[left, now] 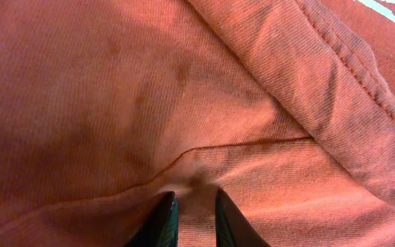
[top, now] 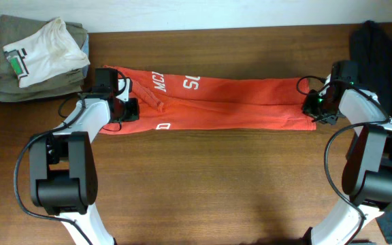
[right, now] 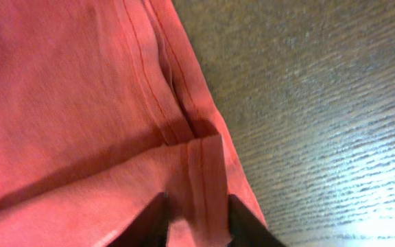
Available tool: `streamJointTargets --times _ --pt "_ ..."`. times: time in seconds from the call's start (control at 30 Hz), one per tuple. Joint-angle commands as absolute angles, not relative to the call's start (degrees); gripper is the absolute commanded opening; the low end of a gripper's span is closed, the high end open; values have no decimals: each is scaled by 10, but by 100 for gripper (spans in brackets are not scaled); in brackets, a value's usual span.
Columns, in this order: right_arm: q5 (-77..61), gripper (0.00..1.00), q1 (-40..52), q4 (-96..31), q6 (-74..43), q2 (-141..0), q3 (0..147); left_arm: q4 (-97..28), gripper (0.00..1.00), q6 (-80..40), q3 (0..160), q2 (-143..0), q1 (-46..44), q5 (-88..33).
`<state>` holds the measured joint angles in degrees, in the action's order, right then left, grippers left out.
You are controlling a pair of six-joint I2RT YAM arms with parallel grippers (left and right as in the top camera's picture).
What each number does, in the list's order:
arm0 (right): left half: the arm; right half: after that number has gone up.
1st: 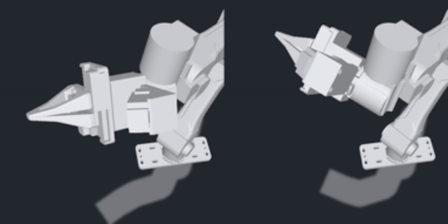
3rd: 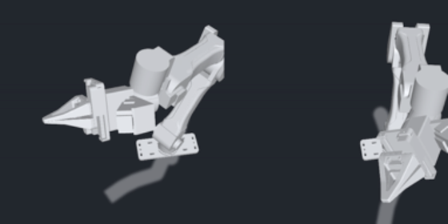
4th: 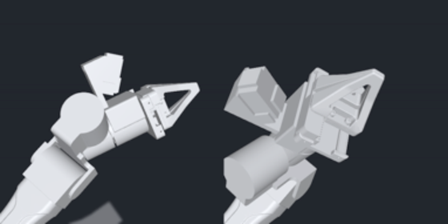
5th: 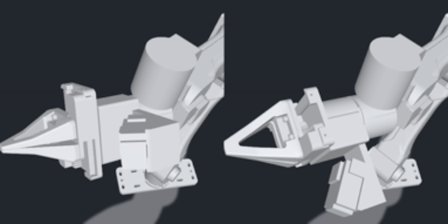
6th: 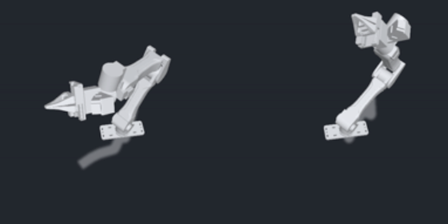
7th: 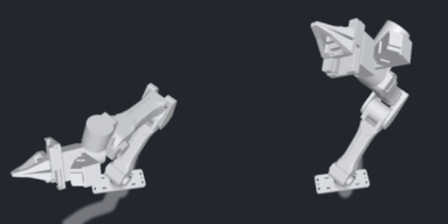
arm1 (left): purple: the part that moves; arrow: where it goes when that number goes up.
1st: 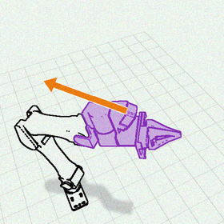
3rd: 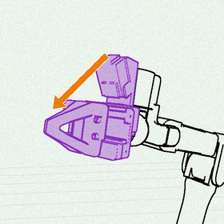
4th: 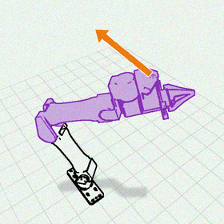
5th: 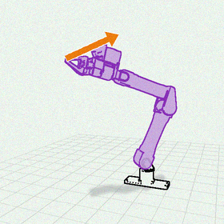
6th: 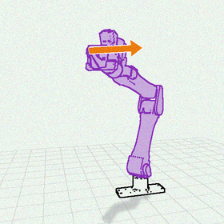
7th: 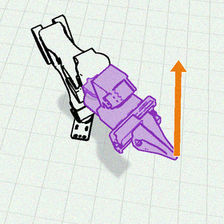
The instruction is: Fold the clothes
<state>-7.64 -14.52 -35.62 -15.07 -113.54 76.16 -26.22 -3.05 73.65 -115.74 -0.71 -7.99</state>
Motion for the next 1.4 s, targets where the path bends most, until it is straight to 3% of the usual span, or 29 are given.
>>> streamJointTargets --times 0.0,0.1,0.17,0.43,0.47,0.5,0.53,0.6,0.63,0.77,0.8,0.83,0.87,1.0,1.03,1.07,1.17,1.27,1.37 --pt "-81 22 -143 -343 -150 -1141 761 -262 19 -32 732 -1182 -6 -77" --pt "-81 9 -143 -335 -153 -1141 768 -262 19 -32 732 -1182 -6 -77" --pt "-81 5 -143 -323 -155 -1141 768 -262 19 -32 732 -1182 -6 -77" --pt "-81 5 -142 -223 -191 -1141 768 -262 19 -32 732 -1182 -6 -77" --pt "-81 8 -142 -215 -198 -1141 768 -262 19 -32 732 -1182 -6 -77" --pt "-81 23 -142 -209 -203 -1141 768 -262 19 -32 732 -1182 -6 -77" --pt "-81 54 -142 -205 -203 -1141 768 -262 19 -32 732 -1182 -6 -77" --pt "-79 94 -142 -201 -203 -1141 768 -262 19 -32 732 -1182 -6 -77" --pt "-72 100 -142 -201 -203 -1141 768 -262 19 -32 732 -1182 -6 -77" --pt "-69 99 -147 -215 -202 -1140 771 -262 19 -32 732 -1182 -6 -77" --pt "-69 99 -149 -227 -202 -1139 775 -262 16 -32 733 -1181 -6 -77" --pt "-69 99 -152 -251 -202 -1138 786 -264 4 -32 737 -1175 -6 -77" --pt "-69 99 -156 -271 -202 -1137 796 -267 1 -32 741 -1167 -6 -77" --pt "-106 99 -167 -374 -173 -1122 855 -299 1 -32 768 -1107 -6 -79" --pt "-138 82 -167 -403 -148 -1119 872 -306 1 -32 773 -1087 -6 -90" --pt "-171 58 -164 -427 -137 -1117 884 -308 1 -32 774 -1065 -9 -128" --pt "-189 34 -150 -465 -137 -1117 888 -308 1 -33 774 -1044 -25 -224" --pt "-189 21 -128 -488 -137 -1120 882 -309 1 -67 767 -1058 -60 -233" --pt "-184 18 -107 -499 -137 -1120 880 -312 1 -90 766 -1086 -99 -234"
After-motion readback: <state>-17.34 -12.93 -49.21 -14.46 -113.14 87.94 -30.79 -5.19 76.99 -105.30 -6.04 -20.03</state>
